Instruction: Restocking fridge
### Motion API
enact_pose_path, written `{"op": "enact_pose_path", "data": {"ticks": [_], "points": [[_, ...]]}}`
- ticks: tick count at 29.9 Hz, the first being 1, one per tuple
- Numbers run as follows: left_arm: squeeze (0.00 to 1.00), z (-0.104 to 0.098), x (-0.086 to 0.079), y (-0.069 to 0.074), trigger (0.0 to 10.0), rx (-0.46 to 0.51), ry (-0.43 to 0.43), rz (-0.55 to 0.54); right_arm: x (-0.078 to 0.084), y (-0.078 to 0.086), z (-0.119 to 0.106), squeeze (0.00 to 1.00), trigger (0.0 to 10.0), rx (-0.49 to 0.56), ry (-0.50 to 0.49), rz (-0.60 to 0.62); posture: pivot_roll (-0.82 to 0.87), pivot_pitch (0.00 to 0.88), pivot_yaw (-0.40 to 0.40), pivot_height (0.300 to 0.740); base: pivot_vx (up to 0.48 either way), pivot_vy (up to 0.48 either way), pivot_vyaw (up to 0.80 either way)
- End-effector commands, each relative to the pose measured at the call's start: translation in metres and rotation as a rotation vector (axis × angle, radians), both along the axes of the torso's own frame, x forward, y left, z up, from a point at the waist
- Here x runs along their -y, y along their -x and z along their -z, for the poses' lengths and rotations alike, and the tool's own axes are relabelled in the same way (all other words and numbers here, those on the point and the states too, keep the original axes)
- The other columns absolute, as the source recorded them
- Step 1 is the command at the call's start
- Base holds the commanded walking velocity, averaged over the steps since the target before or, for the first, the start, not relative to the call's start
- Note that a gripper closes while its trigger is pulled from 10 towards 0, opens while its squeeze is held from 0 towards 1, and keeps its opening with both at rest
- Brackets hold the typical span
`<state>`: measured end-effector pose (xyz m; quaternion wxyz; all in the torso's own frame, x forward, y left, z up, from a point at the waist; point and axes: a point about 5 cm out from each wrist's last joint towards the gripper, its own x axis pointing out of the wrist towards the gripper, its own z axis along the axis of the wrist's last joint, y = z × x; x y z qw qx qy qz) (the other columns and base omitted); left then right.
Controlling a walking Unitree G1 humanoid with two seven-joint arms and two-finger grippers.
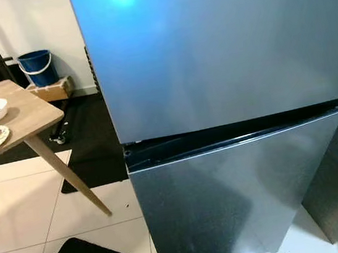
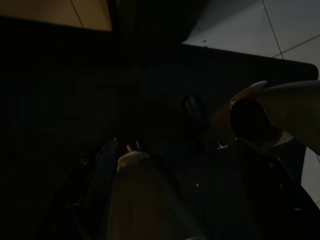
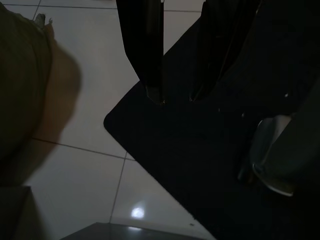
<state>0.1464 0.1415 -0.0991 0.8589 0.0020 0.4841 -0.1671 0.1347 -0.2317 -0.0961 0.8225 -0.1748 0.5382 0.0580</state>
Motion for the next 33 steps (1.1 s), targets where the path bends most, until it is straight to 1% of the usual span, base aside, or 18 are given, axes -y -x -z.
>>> {"op": "enact_pose_path", "data": {"ticks": [1, 3, 6, 8, 9, 13, 24, 30, 31, 33], "points": [[0.00, 0.001, 0.000, 0.002, 10.0, -0.005, 0.007, -0.011, -0.002, 0.003, 0.002, 0.00, 10.0, -0.009, -0.008, 0.001, -0.06, 0.000, -0.021, 0.740, 0.000, 0.000, 0.00], [0.00, 0.001, 0.000, 0.002, 10.0, -0.005, 0.014, -0.015, -0.003, 0.003, 0.002, 0.00, 10.0, -0.009, -0.010, 0.001, -0.06, 0.000, -0.021, 0.740, 0.000, 0.000, 0.00], [0.00, 0.001, 0.000, 0.003, 10.0, -0.004, 0.013, 0.010, -0.003, 0.003, 0.002, 0.00, 10.0, -0.010, -0.012, 0.001, -0.06, 0.000, -0.021, 0.740, 0.000, 0.000, 0.00], [0.00, 0.001, 0.001, 0.003, 10.0, -0.004, 0.011, 0.022, -0.003, 0.003, 0.002, 0.00, 10.0, -0.010, -0.013, 0.001, -0.06, 0.000, -0.022, 0.740, 0.000, -0.480, 0.00], [0.00, 0.001, 0.001, 0.004, 10.0, -0.006, 0.023, 0.008, -0.004, 0.004, 0.002, 0.00, 10.0, -0.010, -0.015, 0.001, -0.06, 0.000, -0.022, 0.740, 0.000, -0.472, 0.00], [0.00, 0.001, 0.001, 0.003, 10.0, -0.002, 0.026, -0.002, -0.004, 0.004, 0.002, 0.00, 10.0, -0.010, -0.016, 0.001, -0.06, 0.000, -0.022, 0.740, 0.000, -0.471, 0.00], [0.00, -0.002, 0.003, -0.001, 10.0, 0.019, 0.052, -0.013, -0.006, 0.003, 0.002, 0.00, 10.0, -0.009, -0.020, -0.005, -0.05, 0.000, -0.020, 0.740, 0.000, 0.000, 0.00], [0.00, -0.009, 0.006, -0.016, 10.0, 0.091, 0.086, -0.001, -0.006, 0.004, 0.003, 0.00, 10.0, -0.013, -0.019, -0.005, -0.05, 0.000, -0.020, 0.740, 0.000, 0.000, 0.00], [0.00, -0.009, 0.006, -0.016, 10.0, 0.091, 0.086, -0.001, -0.006, 0.004, 0.003, 0.00, 10.0, -0.013, -0.019, -0.005, -0.05, 0.000, -0.020, 0.740, 0.000, 0.000, 0.00], [0.00, -0.012, 0.006, -0.022, 10.0, 0.121, 0.093, -0.002, -0.006, 0.005, 0.003, 0.00, 10.0, -0.014, -0.019, -0.006, -0.05, 0.000, -0.020, 0.740, 0.000, 0.000, 0.00]]}}
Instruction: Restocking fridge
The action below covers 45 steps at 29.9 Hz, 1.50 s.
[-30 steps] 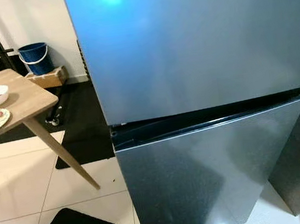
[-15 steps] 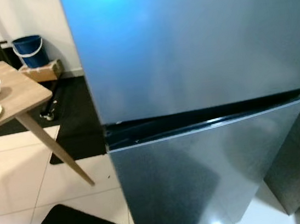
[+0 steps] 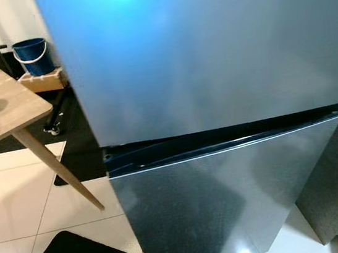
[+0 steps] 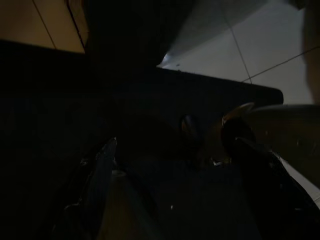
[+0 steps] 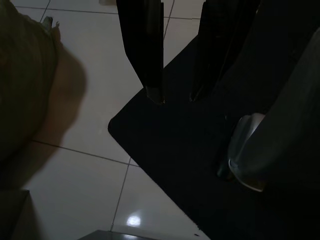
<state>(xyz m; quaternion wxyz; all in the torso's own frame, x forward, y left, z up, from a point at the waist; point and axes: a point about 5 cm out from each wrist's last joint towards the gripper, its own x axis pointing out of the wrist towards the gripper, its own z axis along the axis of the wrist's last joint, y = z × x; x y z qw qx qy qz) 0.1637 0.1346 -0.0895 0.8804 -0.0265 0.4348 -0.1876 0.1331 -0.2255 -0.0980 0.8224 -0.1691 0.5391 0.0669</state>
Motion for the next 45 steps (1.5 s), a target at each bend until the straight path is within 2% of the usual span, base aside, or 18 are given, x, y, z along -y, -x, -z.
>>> {"op": "enact_pose_path", "data": {"ticks": [1, 3, 4, 5, 7, 11, 12, 13, 14, 18, 23, 24, 25, 26, 27, 29, 41, 45], "points": [[0.00, -0.003, 0.000, -0.005, 10.0, 0.025, 0.008, -0.004, 0.001, 0.003, 0.001, 0.00, 10.0, -0.009, 0.000, 0.002, -0.05, 0.000, -0.020, 0.740, 0.000, 0.000, 0.00], [0.00, -0.008, 0.000, -0.014, 10.0, 0.080, 0.014, 0.010, 0.000, 0.003, 0.001, 0.00, 10.0, -0.009, 0.000, 0.001, -0.06, 0.000, -0.018, 0.740, 0.000, 0.000, 0.00], [0.00, -0.008, 0.000, -0.014, 10.0, 0.080, 0.014, 0.010, 0.000, 0.003, 0.001, 0.00, 10.0, -0.009, 0.000, 0.001, -0.06, 0.000, -0.018, 0.740, 0.000, 0.000, 0.00], [0.00, -0.014, 0.003, -0.022, 10.0, 0.139, 0.024, 0.036, 0.000, 0.003, 0.001, 0.00, 10.0, -0.009, -0.001, 0.001, -0.06, 0.000, -0.018, 0.740, 0.000, 0.000, 0.00], [0.00, -0.021, 0.008, -0.031, 10.0, 0.193, 0.064, 0.055, 0.000, 0.004, 0.001, 0.00, 10.0, -0.009, -0.001, 0.001, -0.05, 0.000, -0.018, 0.740, 0.000, 0.000, 0.00], [0.00, -0.026, 0.011, -0.037, 10.0, 0.232, 0.089, 0.074, -0.001, 0.004, 0.001, 0.00, 10.0, -0.010, -0.002, 0.000, -0.05, 0.000, -0.018, 0.740, 0.000, 0.000, 0.00], [0.00, -0.029, 0.014, -0.040, 10.0, 0.259, 0.090, 0.109, -0.001, 0.004, 0.001, 0.00, 10.0, -0.010, -0.002, 0.000, -0.05, 0.000, -0.018, 0.740, 0.000, 0.000, 0.00], [0.00, -0.035, 0.021, -0.045, 10.0, 0.309, 0.082, 0.210, 0.000, 0.004, 0.001, 0.00, 10.0, -0.011, -0.001, 0.001, -0.05, 0.000, -0.018, 0.740, 0.000, 0.000, 0.00], [0.00, -0.036, 0.024, -0.046, 10.0, 0.325, 0.075, 0.252, 0.000, 0.004, 0.001, 0.00, 10.0, -0.011, -0.001, 0.001, -0.05, 0.000, -0.018, 0.740, 0.000, 0.000, 0.00], [0.00, -0.038, 0.027, -0.046, 10.0, 0.343, 0.069, 0.297, 0.000, 0.004, 0.001, 0.00, 10.0, -0.011, -0.002, 0.001, -0.05, 0.000, -0.018, 0.740, 0.000, 0.000, 0.00], [0.00, -0.047, 0.037, -0.055, 10.0, 0.407, 0.104, 0.357, -0.001, 0.005, 0.002, 0.00, 10.0, -0.012, -0.003, 0.001, -0.05, 0.000, -0.018, 0.740, 0.000, 0.000, 0.00], [0.00, -0.050, 0.039, -0.057, 1.2, 0.423, 0.112, 0.366, -0.001, 0.005, 0.002, 0.00, 10.0, -0.013, -0.003, 0.000, -0.05, 0.000, -0.018, 0.740, 0.000, 0.000, 0.00], [0.00, -0.053, 0.040, -0.061, 1.2, 0.441, 0.116, 0.369, -0.001, 0.005, 0.002, 0.00, 10.0, -0.014, -0.003, 0.000, -0.05, 0.000, -0.018, 0.740, 0.000, 0.000, 0.00], [0.00, -0.057, 0.041, -0.066, 0.0, 0.465, 0.124, 0.370, -0.001, 0.005, 0.002, 0.00, 10.0, -0.013, -0.003, -0.001, -0.05, 0.000, -0.018, 0.740, 0.000, 0.000, 0.00], [0.00, -0.057, 0.041, -0.066, 0.0, 0.465, 0.124, 0.370, -0.001, 0.005, 0.002, 0.00, 10.0, -0.013, -0.003, -0.001, -0.05, 0.000, -0.018, 0.740, 0.000, 0.000, 0.00], [0.00, -0.066, 0.044, -0.075, 0.0, 0.510, 0.135, 0.385, -0.002, 0.004, 0.002, 0.00, 10.0, -0.011, -0.004, -0.003, -0.05, 0.000, -0.018, 0.740, 0.000, 0.000, 0.00], [0.00, -0.081, 0.042, -0.090, 0.0, 0.603, 0.126, 0.409, -0.001, 0.003, 0.001, 0.00, 10.0, -0.009, -0.002, -0.005, -0.05, 0.000, -0.018, 0.740, 0.000, 0.000, 0.00], [0.00, -0.091, 0.041, -0.099, 0.0, 0.660, 0.127, 0.402, -0.001, 0.003, 0.001, 0.00, 10.0, -0.010, -0.002, -0.005, -0.05, 0.000, -0.018, 0.740, 0.000, 0.000, 0.00]]}}
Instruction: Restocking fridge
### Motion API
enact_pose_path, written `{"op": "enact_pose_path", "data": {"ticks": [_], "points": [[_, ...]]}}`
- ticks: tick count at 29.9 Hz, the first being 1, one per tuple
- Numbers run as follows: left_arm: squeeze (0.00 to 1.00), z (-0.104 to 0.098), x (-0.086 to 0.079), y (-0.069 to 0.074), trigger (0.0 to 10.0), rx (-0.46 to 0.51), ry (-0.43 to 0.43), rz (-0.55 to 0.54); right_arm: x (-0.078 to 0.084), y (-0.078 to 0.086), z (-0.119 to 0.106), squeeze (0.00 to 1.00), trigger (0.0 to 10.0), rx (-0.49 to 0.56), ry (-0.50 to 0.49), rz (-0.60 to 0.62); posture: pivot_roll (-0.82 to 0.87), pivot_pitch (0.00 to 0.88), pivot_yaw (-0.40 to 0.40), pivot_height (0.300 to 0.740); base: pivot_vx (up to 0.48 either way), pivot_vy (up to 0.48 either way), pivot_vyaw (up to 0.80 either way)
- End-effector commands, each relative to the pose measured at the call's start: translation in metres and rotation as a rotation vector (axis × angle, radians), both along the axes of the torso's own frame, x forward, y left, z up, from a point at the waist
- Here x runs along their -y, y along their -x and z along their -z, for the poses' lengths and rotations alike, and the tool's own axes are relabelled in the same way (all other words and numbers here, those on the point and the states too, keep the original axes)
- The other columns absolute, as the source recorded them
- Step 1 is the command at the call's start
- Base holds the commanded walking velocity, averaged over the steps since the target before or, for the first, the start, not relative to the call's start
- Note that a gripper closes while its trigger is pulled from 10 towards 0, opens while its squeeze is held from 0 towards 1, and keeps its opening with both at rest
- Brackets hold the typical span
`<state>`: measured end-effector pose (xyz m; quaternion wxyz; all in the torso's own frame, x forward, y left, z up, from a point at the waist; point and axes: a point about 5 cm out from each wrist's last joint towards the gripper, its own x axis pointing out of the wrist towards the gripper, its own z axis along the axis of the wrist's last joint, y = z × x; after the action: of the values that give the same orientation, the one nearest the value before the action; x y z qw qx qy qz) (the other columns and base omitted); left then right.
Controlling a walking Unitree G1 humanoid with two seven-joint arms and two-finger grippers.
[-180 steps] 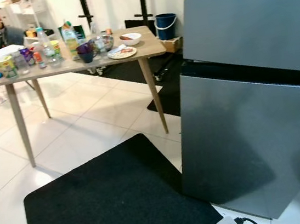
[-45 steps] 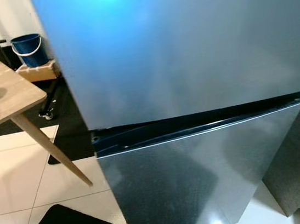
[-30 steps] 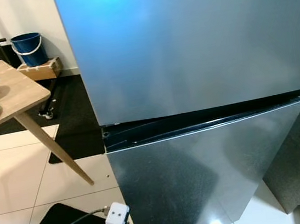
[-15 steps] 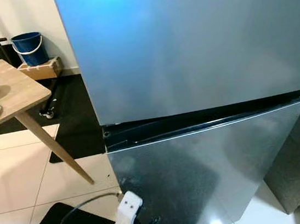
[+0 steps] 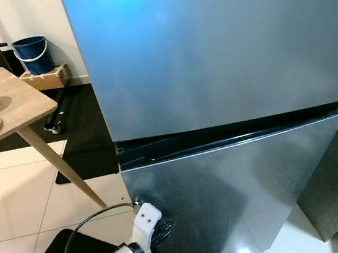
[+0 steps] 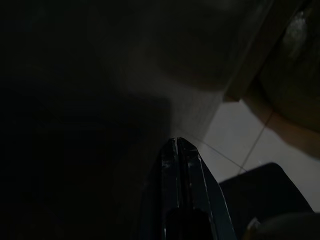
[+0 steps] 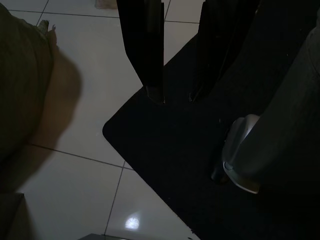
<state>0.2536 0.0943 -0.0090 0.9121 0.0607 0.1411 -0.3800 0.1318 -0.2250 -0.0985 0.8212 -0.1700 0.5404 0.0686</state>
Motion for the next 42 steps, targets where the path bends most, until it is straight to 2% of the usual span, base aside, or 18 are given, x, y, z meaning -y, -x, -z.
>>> {"op": "enact_pose_path", "data": {"ticks": [1, 2, 6, 7, 8, 9, 22, 30, 32, 33, 35, 37, 41, 42], "points": [[0.00, -0.010, 0.001, -0.009, 0.0, 0.058, 0.012, 0.005, -0.001, 0.002, 0.001, 0.00, 10.0, -0.006, -0.002, -0.001, -0.05, 0.000, -0.018, 0.740, 0.000, 0.000, 0.00], [0.00, -0.017, -0.002, -0.017, 0.0, 0.090, 0.014, -0.038, -0.001, 0.002, 0.001, 0.00, 10.0, -0.005, -0.003, 0.000, -0.05, 0.000, -0.018, 0.740, 0.000, 0.000, 0.00], [0.00, -0.021, -0.008, -0.023, 0.0, 0.115, 0.003, -0.093, -0.001, 0.002, 0.001, 0.00, 10.0, -0.005, -0.004, 0.001, -0.05, 0.000, -0.019, 0.740, 0.000, 0.000, 0.00], [0.00, -0.023, -0.011, -0.026, 0.5, 0.124, -0.003, -0.115, -0.001, 0.002, 0.001, 0.00, 10.0, -0.005, -0.004, 0.002, -0.05, 0.000, -0.019, 0.740, 0.000, 0.000, 0.00], [0.00, -0.024, -0.015, -0.028, 3.6, 0.129, -0.005, -0.144, -0.001, 0.002, 0.001, 0.00, 10.0, -0.006, -0.004, 0.003, -0.05, 0.000, -0.019, 0.740, 0.000, 0.000, 0.00], [0.00, -0.025, -0.018, -0.030, 10.0, 0.131, -0.008, -0.165, -0.001, 0.003, 0.001, 0.00, 10.0, -0.006, -0.004, 0.005, -0.05, 0.000, -0.019, 0.740, 0.000, 0.000, 0.00], [0.00, -0.031, -0.041, -0.041, 10.0, 0.158, -0.046, -0.285, -0.001, 0.004, 0.001, 0.00, 10.0, -0.008, -0.006, 0.009, -0.06, 0.000, -0.020, 0.740, 0.000, 0.000, 0.00], [0.00, -0.025, -0.043, -0.037, 10.0, 0.123, -0.046, -0.284, -0.001, 0.004, 0.001, 0.00, 10.0, -0.010, -0.007, 0.006, -0.06, 0.000, -0.020, 0.740, 0.000, 0.000, 0.00], [0.00, -0.011, -0.037, -0.023, 10.0, 0.042, -0.053, -0.223, -0.001, 0.004, 0.002, 0.00, 10.0, -0.012, -0.007, 0.003, -0.06, 0.000, -0.022, 0.740, 0.000, 0.000, 0.00], [0.00, -0.011, -0.037, -0.023, 10.0, 0.042, -0.053, -0.223, -0.001, 0.004, 0.002, 0.00, 10.0, -0.012, -0.007, 0.003, -0.06, 0.000, -0.022, 0.740, 0.000, 0.000, 0.00], [0.00, 0.002, -0.032, -0.010, 10.0, -0.028, -0.068, -0.168, -0.001, 0.004, 0.002, 0.00, 10.0, -0.013, -0.007, 0.000, -0.06, 0.000, -0.022, 0.740, 0.000, 0.000, 0.00], [0.00, 0.007, -0.031, -0.004, 10.0, -0.057, -0.075, -0.152, -0.001, 0.004, 0.002, 0.00, 10.0, -0.014, -0.007, -0.001, -0.06, 0.000, -0.022, 0.740, 0.000, 0.000, 0.00], [0.00, 0.035, -0.030, 0.026, 10.0, -0.220, -0.118, -0.106, -0.001, 0.005, 0.002, 0.00, 10.0, -0.017, -0.009, -0.001, -0.06, 0.000, -0.023, 0.740, 0.000, 0.000, 0.00], [0.00, 0.035, -0.030, 0.026, 10.0, -0.220, -0.118, -0.106, -0.001, 0.005, 0.002, 0.00, 10.0, -0.017, -0.009, -0.001, -0.06, 0.000, -0.023, 0.740, 0.000, 0.000, 0.00]]}}
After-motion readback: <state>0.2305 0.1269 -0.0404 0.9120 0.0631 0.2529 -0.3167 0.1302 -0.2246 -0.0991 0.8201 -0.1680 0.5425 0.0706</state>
